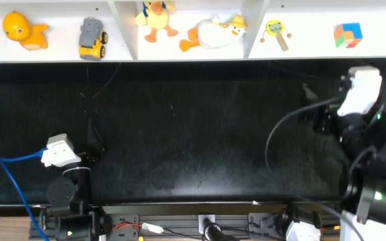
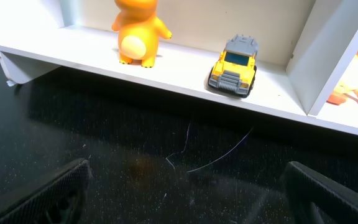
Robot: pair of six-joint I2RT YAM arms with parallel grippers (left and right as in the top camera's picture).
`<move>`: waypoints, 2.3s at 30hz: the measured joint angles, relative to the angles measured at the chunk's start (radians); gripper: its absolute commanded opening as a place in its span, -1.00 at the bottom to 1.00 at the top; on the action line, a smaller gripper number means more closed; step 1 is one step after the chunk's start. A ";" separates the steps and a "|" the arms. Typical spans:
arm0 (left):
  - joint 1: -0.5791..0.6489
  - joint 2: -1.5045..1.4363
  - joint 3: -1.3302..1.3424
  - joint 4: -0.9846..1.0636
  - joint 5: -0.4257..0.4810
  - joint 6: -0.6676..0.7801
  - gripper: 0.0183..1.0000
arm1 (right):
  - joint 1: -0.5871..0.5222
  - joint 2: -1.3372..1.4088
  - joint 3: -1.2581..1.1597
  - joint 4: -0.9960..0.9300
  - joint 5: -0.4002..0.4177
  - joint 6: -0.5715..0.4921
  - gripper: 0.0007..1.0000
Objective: Store Toys
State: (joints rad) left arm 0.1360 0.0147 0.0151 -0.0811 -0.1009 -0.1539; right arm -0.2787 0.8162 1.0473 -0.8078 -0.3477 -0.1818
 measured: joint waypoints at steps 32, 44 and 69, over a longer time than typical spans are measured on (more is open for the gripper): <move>0.000 0.000 0.000 0.000 0.000 0.000 0.99 | 0.275 -0.323 -0.343 0.266 0.305 0.203 1.00; 0.000 0.000 0.000 0.000 0.000 0.000 1.00 | 0.320 -0.734 -0.838 0.508 0.349 0.377 0.99; 0.000 0.000 0.000 0.000 0.000 0.000 1.00 | 0.365 -0.804 -1.029 0.729 0.325 0.365 0.99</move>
State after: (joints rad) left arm 0.1364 0.0147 0.0151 -0.0811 -0.1009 -0.1539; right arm 0.0860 0.0120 0.0181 -0.0788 -0.0231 0.1829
